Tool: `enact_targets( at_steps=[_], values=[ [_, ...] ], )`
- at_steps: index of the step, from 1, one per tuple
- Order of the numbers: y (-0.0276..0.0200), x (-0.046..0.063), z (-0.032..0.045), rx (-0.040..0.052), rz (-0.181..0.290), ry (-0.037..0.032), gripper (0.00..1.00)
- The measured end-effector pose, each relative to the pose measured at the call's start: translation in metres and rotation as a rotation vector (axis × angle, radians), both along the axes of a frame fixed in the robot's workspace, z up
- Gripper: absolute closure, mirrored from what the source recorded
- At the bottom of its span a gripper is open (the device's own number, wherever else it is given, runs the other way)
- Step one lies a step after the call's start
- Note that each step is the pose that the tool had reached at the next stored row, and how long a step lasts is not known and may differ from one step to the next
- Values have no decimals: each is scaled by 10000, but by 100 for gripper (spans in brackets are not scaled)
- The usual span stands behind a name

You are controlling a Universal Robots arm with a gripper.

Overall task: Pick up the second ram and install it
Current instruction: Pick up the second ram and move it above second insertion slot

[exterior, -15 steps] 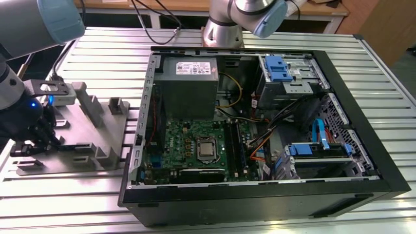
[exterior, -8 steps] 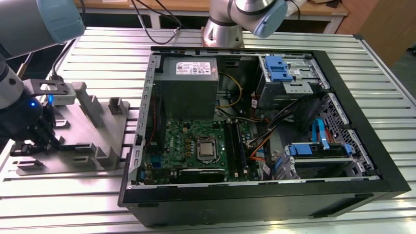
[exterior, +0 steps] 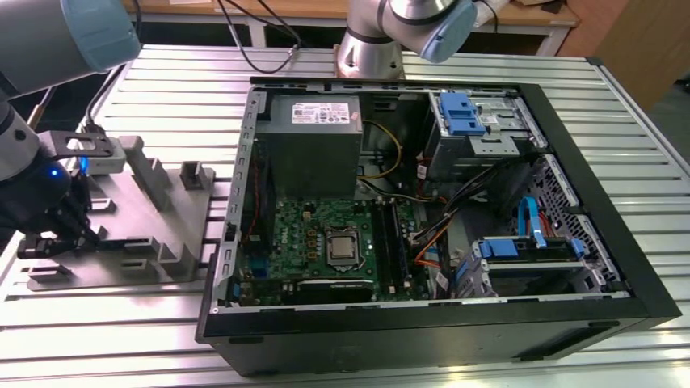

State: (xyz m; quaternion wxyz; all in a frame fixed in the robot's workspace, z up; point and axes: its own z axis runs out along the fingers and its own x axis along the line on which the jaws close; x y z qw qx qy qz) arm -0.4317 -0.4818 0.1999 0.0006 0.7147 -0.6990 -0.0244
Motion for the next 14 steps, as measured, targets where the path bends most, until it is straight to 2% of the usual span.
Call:
enact_targets(
  at_steps=[14],
  values=[
    [-7,0,0,1,-1,-1,89]
  ],
)
